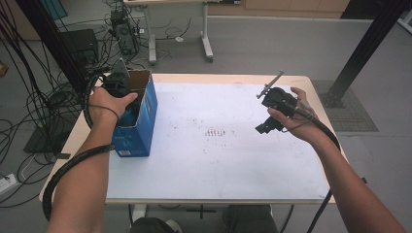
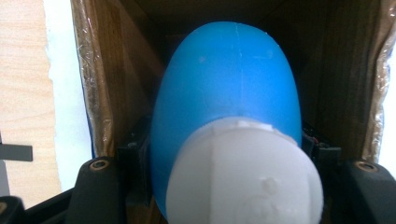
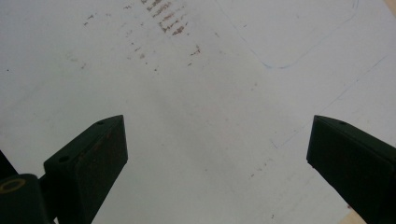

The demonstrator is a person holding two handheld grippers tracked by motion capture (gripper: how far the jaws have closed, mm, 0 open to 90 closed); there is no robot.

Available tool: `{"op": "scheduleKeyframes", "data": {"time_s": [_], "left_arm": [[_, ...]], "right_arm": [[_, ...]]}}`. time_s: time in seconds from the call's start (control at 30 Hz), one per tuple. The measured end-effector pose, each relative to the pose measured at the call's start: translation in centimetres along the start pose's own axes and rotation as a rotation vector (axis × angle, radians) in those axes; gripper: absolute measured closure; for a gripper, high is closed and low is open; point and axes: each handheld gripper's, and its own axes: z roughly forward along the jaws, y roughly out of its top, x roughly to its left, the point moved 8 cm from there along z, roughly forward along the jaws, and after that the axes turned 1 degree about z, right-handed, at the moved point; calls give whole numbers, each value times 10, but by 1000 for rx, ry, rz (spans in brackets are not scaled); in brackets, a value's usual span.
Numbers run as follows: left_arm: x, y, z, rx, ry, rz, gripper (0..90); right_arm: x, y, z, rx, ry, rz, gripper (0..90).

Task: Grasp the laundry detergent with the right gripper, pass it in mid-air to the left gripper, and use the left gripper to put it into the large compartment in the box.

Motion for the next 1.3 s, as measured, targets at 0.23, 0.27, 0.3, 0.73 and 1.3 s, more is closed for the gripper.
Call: {"op": "scheduleKeyframes", "data": {"time_s": [0.23,0.27,0.3,0.73,1.3], "left_arm": [[0,0,0,-1,3,1,366],[0,0,0,-1,3,1,366],[-1,0,0,-1,4,2,366],[0,0,0,-3,4,3,366],[1,0,0,-5,0,3,366]], "right_arm": [[-1,-1,-2,-3,-3,2,51],[-1,-1,-2,-3,-4,3,51],[-1,-1,-2,-3,-3,1,51],[-1,0,-2,0,-3,-3,51],[1,2,-2,7,-3,-11,52]]}}
